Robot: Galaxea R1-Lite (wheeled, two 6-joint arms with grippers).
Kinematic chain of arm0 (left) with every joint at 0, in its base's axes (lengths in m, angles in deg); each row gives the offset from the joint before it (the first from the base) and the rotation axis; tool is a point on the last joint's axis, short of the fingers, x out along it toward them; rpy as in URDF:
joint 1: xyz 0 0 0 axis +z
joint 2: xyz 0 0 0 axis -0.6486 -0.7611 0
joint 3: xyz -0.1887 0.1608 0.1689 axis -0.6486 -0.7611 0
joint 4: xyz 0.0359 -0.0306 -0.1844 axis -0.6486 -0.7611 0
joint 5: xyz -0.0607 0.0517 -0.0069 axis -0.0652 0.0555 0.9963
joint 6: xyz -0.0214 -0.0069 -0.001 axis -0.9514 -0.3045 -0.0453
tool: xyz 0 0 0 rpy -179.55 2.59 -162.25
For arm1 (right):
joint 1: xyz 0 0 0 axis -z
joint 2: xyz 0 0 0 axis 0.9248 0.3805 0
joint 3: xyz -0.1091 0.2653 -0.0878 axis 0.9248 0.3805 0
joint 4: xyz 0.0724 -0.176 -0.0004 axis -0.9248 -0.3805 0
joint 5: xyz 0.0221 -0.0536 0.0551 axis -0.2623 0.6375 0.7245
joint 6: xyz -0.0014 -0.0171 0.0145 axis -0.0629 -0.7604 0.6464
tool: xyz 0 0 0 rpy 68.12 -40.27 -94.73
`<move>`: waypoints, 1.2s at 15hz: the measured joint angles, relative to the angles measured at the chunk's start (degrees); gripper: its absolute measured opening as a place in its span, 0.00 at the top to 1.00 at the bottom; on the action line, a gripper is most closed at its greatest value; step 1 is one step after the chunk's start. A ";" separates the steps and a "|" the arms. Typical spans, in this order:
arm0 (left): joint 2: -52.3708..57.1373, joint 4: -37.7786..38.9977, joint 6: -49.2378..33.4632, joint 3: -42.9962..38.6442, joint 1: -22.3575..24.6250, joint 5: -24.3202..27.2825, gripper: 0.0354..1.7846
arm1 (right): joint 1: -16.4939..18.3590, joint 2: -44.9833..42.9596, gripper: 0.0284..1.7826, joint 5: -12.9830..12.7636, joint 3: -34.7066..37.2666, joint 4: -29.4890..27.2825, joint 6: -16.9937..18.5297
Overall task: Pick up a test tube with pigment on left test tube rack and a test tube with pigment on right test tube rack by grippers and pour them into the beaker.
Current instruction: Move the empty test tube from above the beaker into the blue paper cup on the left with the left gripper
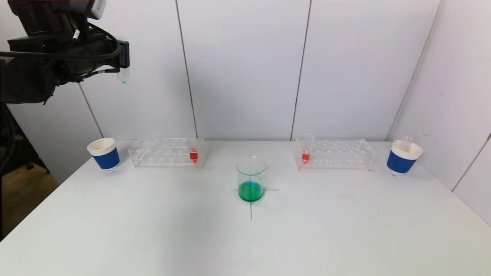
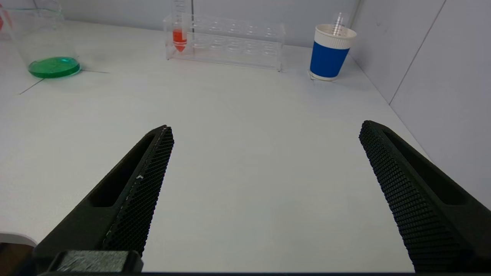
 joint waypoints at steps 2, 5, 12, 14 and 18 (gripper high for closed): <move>-0.96 0.00 -1.40 0.28 2.88 -0.88 0.77 | 0.00 0.00 0.01 0.02 0.00 0.00 0.02; -2.54 0.00 -2.94 0.39 6.33 -2.56 0.77 | 0.00 0.00 0.01 0.02 0.00 -0.02 0.02; -6.81 2.12 -7.81 -3.06 11.89 -5.46 0.77 | -0.02 0.00 0.01 0.00 0.00 -0.02 0.00; -7.75 4.83 -7.85 -5.25 13.15 -5.49 0.77 | -0.02 0.00 0.01 0.00 0.00 0.00 0.00; -9.26 12.02 -7.85 -11.33 14.52 -5.42 0.77 | -0.05 0.00 0.01 0.00 0.00 -0.02 0.00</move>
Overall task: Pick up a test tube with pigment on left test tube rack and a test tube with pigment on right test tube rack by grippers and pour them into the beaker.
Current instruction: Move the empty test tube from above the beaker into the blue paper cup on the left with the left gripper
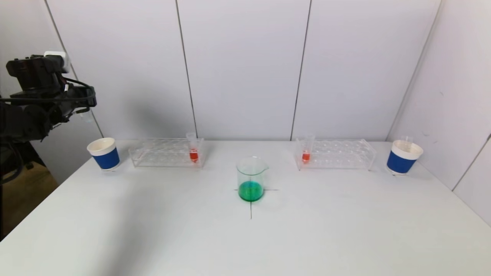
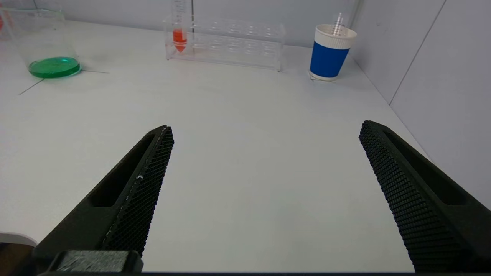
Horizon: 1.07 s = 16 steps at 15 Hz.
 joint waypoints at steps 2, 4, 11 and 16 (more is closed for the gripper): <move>-0.91 2.35 -0.66 -2.04 0.49 0.05 0.77 | 0.02 0.00 0.01 0.00 0.00 0.02 0.02; -1.88 3.56 -1.01 -2.91 0.62 0.05 0.77 | 0.02 0.00 0.01 0.00 0.00 0.02 0.02; -4.16 7.94 -1.54 -7.47 0.57 0.11 0.77 | 0.02 0.00 0.01 0.00 0.00 0.02 0.00; -6.25 12.70 -1.57 -10.34 0.57 0.11 0.77 | 0.02 0.00 0.01 0.02 0.00 0.02 0.00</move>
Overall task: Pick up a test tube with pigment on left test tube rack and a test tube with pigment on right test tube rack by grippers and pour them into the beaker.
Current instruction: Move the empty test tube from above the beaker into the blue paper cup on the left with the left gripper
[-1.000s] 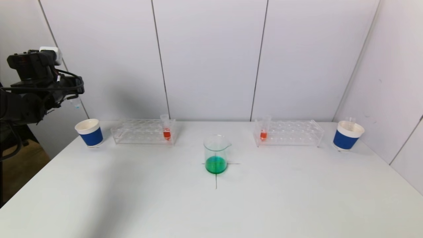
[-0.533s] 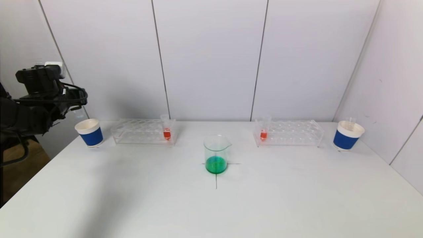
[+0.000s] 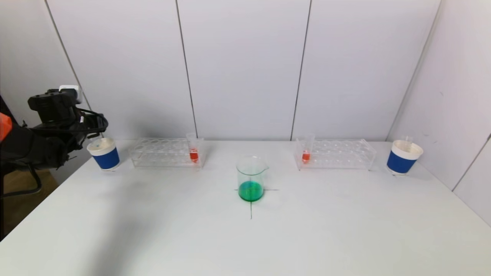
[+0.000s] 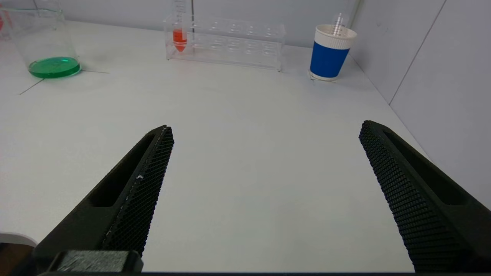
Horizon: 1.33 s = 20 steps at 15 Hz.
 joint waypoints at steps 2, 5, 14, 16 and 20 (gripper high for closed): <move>-0.87 1.28 0.02 -0.80 0.00 0.07 0.77 | 0.00 0.00 0.01 0.00 0.00 0.00 0.02; -1.88 1.77 -0.05 -1.35 0.05 0.11 0.77 | 0.00 0.00 0.01 -0.02 0.00 -0.02 0.02; -2.93 4.96 -0.57 -4.22 0.11 0.30 0.77 | 0.00 0.00 0.01 -0.02 0.00 0.00 0.00; -2.93 5.00 -0.77 -4.30 0.11 0.30 0.77 | 0.00 0.00 0.01 0.00 0.00 -0.02 0.00; -2.95 5.02 -0.94 -4.38 0.17 0.35 0.77 | 0.00 0.00 0.01 0.00 0.00 0.00 0.00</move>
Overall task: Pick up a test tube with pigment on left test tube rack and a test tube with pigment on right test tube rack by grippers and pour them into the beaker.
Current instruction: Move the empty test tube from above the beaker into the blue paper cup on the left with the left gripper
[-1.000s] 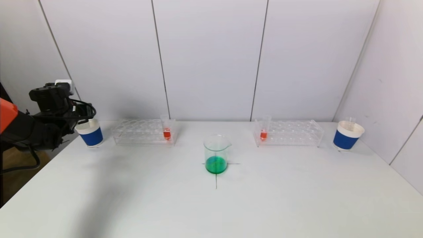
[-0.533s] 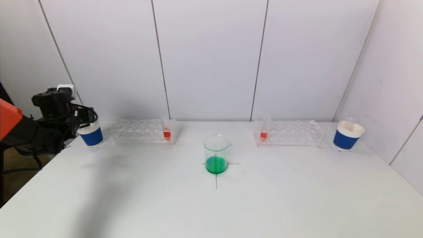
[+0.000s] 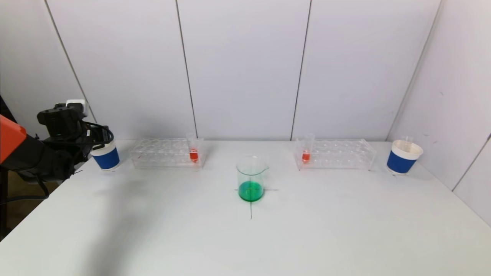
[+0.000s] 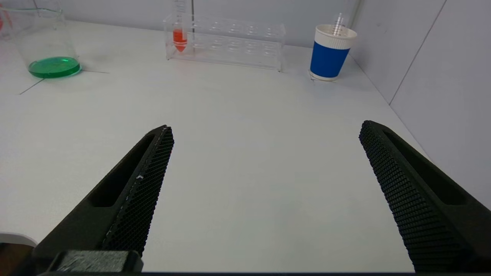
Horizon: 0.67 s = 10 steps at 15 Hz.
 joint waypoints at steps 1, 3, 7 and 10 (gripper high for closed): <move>0.00 0.00 0.00 -0.01 0.00 0.02 0.77 | 0.00 0.00 0.01 0.00 0.00 0.00 0.02; 0.00 -0.02 -0.02 0.00 0.00 0.00 0.77 | 0.00 0.00 0.01 0.00 0.00 0.00 0.02; -0.24 -0.02 -0.02 0.00 0.10 0.00 0.77 | 0.00 0.00 0.01 -0.02 0.00 -0.02 0.00; -0.34 -0.02 -0.10 -0.01 0.10 0.00 0.77 | 0.00 0.00 0.01 -0.02 0.00 0.00 0.00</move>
